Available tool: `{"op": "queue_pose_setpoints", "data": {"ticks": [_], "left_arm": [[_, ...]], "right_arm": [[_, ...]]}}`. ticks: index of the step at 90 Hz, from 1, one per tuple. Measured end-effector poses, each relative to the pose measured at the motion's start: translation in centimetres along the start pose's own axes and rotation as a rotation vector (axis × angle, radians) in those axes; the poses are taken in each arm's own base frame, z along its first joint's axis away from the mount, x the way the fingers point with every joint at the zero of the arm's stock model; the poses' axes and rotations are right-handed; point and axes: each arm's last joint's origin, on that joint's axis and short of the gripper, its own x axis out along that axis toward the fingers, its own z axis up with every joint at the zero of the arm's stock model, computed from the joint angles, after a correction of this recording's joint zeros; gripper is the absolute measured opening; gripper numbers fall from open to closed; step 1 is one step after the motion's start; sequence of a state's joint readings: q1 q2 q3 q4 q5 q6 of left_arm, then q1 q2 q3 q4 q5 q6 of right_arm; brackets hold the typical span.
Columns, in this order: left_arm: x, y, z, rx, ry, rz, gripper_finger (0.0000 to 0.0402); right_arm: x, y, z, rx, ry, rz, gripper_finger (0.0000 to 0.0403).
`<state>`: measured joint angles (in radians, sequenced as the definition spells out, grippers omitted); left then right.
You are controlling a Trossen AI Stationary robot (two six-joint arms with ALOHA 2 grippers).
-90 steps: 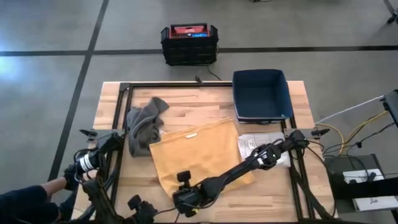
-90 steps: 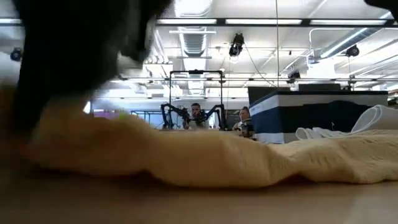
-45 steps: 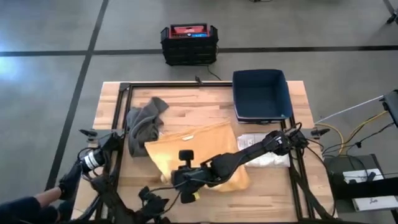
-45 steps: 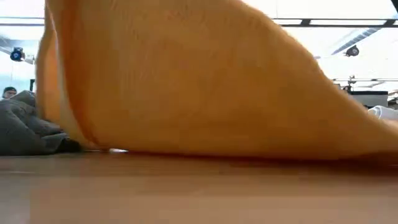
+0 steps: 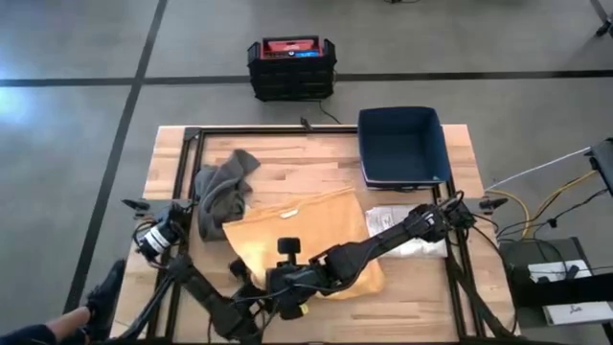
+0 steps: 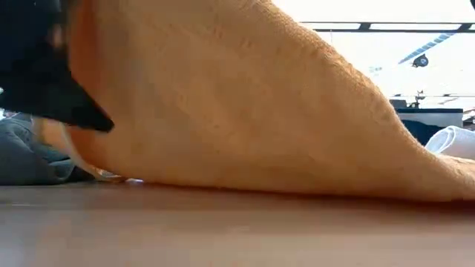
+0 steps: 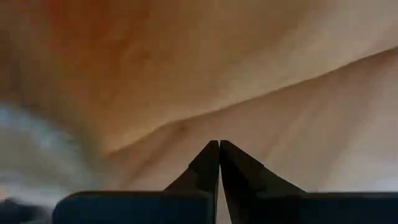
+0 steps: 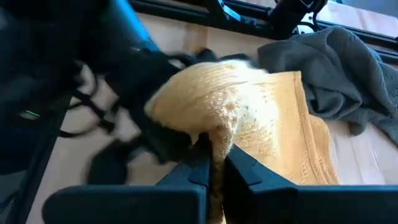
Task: Fold towel
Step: Fold the yellow towel
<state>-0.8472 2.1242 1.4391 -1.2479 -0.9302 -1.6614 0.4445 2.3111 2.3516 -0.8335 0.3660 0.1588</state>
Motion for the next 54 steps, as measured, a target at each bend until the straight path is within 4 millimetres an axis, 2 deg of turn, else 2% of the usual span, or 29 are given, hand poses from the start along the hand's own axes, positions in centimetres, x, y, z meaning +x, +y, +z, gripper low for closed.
{"op": "queue_pose_setpoints", "data": {"ticks": [18, 39, 54], "left_arm": [[-0.7, 3.0, -0.2, 0.166, 0.149, 0.243, 0.0000], [-1.7, 4.1, -1.5, 0.199, 0.284, 0.257, 0.0000], [-4.0, 4.7, -3.0, 0.239, 0.335, 0.218, 0.0000]], "right_arm": [[-0.2, 0.7, -0.2, -0.008, 0.000, 0.009, 0.0000], [-0.2, 1.4, -0.4, -0.024, 0.007, 0.016, 0.0000], [0.1, 1.5, -1.1, -0.043, 0.040, 0.012, 0.0000]]}}
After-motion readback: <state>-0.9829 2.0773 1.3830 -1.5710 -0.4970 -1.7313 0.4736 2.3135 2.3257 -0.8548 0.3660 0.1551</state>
